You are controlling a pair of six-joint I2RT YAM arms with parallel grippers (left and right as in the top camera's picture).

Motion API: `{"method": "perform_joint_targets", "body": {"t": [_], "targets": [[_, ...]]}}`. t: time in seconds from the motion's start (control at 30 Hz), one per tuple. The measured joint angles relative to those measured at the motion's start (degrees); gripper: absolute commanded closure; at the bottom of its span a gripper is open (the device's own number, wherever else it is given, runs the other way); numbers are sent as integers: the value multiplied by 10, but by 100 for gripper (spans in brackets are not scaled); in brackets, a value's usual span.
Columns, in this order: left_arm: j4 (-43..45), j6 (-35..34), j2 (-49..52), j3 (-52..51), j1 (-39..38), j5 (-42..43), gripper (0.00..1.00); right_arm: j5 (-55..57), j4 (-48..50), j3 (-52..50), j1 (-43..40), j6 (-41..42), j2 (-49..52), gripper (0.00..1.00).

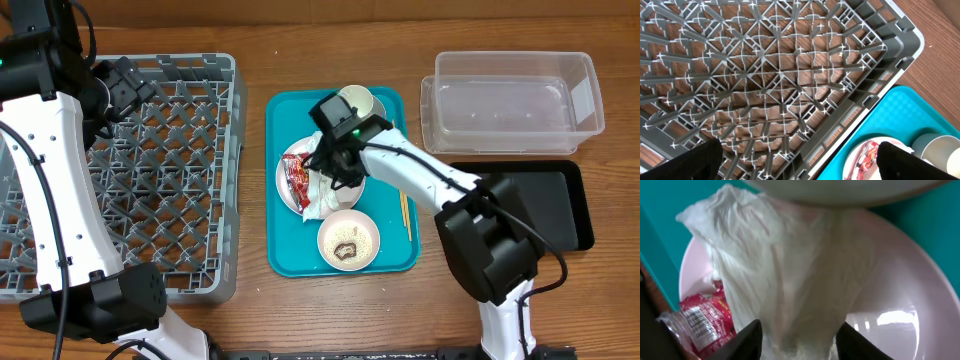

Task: Sort waste into correct bins and load items into the dishwasher
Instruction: 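Reach the right gripper to the white plate and grasp the tissue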

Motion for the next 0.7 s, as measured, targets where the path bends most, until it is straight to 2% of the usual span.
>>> {"method": "perform_joint_targets", "body": {"t": [0.17, 0.27, 0.33, 0.43, 0.53, 0.7], "targets": [[0, 0, 0, 0, 0, 0, 0, 25, -24, -1, 5, 5, 4, 81], [0, 0, 0, 0, 0, 0, 0, 33, -38, -1, 1, 6, 5, 81], [0, 0, 0, 0, 0, 0, 0, 35, -55, 1, -3, 5, 5, 79], [0, 0, 0, 0, 0, 0, 0, 33, -72, 16, -7, -10, 5, 66], [0, 0, 0, 0, 0, 0, 0, 14, -72, 41, -8, -38, 5, 61], [0, 0, 0, 0, 0, 0, 0, 3, -78, 46, -8, -58, 5, 59]]}}
